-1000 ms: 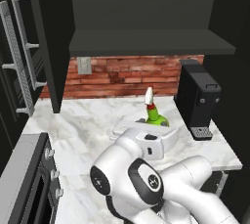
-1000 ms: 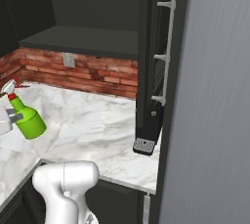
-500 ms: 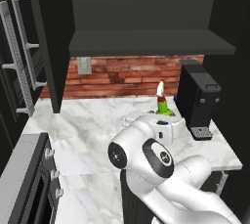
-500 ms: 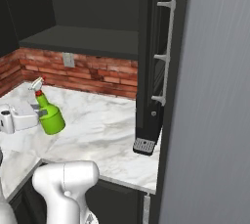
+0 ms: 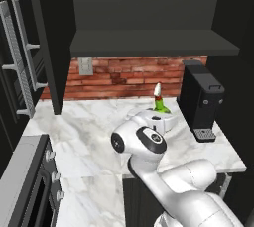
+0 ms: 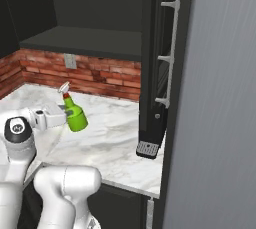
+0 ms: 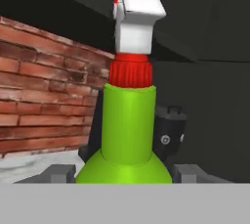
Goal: Move the cutting board and knife to the sink. Then move spray from the cabinet to the counter.
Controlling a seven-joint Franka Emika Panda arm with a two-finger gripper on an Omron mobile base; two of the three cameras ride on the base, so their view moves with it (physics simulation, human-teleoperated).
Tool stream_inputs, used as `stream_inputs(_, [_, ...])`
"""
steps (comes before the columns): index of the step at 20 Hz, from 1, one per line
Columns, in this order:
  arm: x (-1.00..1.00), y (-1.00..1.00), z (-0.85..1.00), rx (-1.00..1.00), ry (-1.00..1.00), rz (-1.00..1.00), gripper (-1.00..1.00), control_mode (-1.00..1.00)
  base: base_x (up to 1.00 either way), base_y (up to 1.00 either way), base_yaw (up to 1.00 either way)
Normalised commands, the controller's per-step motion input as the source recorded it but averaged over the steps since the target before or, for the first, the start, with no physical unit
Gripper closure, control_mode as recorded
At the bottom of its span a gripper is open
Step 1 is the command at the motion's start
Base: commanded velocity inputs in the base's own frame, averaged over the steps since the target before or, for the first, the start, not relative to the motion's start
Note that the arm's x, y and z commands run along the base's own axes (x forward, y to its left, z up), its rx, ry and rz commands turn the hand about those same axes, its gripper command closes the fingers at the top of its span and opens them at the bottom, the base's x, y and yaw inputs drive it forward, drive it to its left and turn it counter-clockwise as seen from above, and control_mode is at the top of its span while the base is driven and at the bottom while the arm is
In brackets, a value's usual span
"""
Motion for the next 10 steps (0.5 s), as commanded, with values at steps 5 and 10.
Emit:
stream_inputs(5, [0.9,-0.05,-0.52,0.06,-0.01,-0.32,1.0,-1.0,0.0,0.0,0.0])
stream_inputs(10, [0.65,0.0,-0.15,0.22,-0.11,-0.26,1.0,-1.0,0.0,0.0,0.0])
